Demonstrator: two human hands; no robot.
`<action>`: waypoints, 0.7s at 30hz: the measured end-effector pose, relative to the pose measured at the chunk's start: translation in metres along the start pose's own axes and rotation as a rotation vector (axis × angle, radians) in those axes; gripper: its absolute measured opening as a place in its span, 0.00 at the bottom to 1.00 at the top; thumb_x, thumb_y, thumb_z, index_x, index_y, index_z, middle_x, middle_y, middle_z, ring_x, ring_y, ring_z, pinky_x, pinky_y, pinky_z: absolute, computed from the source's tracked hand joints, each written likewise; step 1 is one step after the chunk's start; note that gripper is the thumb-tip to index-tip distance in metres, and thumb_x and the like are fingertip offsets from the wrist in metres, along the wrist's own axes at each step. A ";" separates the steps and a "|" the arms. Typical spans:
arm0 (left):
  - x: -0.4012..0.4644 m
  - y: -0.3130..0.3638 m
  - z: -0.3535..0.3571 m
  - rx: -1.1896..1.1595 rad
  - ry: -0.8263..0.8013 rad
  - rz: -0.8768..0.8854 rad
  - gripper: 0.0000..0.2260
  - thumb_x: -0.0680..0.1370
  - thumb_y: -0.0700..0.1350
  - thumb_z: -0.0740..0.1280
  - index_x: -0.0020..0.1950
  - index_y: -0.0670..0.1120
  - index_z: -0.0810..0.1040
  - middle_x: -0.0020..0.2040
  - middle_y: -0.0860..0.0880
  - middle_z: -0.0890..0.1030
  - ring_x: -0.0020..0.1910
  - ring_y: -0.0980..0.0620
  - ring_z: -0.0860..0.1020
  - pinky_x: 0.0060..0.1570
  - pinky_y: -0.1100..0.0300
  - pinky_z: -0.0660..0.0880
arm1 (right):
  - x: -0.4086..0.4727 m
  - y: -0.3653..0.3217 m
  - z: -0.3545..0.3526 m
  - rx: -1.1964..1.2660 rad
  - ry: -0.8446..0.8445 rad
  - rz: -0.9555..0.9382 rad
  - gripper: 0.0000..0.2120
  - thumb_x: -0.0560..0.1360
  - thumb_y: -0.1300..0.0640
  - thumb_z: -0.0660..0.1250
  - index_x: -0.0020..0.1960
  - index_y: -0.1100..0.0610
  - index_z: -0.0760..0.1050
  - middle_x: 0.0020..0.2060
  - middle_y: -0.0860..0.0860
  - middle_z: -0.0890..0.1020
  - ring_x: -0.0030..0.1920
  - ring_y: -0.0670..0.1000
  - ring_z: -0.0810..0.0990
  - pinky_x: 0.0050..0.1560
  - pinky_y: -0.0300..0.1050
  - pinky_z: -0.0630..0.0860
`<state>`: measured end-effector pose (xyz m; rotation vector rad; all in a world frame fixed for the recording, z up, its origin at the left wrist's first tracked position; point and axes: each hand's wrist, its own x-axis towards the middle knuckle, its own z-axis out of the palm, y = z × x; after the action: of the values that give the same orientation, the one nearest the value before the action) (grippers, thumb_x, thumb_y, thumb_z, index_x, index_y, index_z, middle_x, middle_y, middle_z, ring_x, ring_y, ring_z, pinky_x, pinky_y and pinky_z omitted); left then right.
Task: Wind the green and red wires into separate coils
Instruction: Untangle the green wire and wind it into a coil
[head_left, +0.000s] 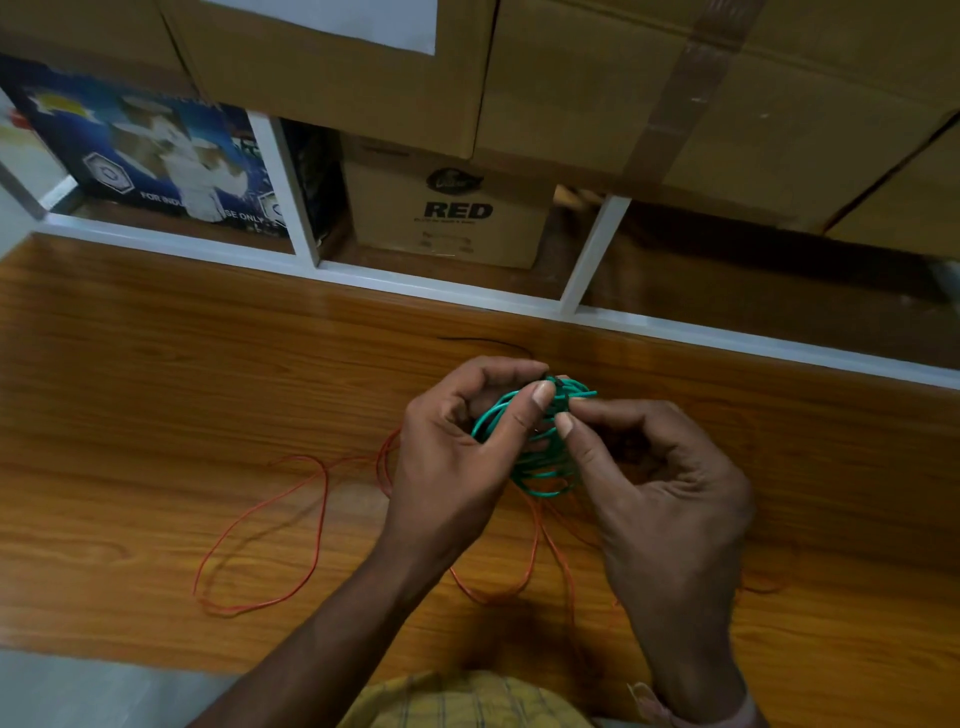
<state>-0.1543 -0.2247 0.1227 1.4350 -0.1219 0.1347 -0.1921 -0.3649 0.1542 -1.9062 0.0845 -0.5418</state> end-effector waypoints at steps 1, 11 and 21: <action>0.000 0.001 0.000 -0.002 -0.005 0.003 0.08 0.81 0.41 0.73 0.60 0.44 0.85 0.54 0.50 0.89 0.55 0.53 0.87 0.51 0.58 0.83 | 0.001 -0.002 -0.002 -0.014 -0.017 0.003 0.07 0.75 0.64 0.79 0.48 0.54 0.87 0.44 0.46 0.87 0.47 0.47 0.86 0.44 0.35 0.81; -0.001 0.003 0.000 0.008 -0.073 0.009 0.09 0.81 0.41 0.72 0.61 0.45 0.86 0.56 0.52 0.88 0.58 0.54 0.86 0.52 0.61 0.83 | 0.005 -0.007 -0.009 -0.046 -0.063 0.058 0.06 0.75 0.61 0.79 0.47 0.51 0.87 0.44 0.46 0.87 0.47 0.46 0.87 0.45 0.35 0.81; -0.002 0.000 -0.004 0.079 -0.164 0.001 0.04 0.82 0.40 0.72 0.56 0.44 0.85 0.52 0.50 0.87 0.54 0.50 0.86 0.48 0.58 0.83 | 0.004 -0.006 -0.012 0.047 -0.073 0.131 0.05 0.75 0.61 0.78 0.49 0.53 0.88 0.44 0.46 0.89 0.48 0.45 0.88 0.47 0.36 0.83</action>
<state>-0.1564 -0.2205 0.1219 1.5242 -0.2546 0.0229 -0.1944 -0.3741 0.1642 -1.8577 0.1465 -0.3826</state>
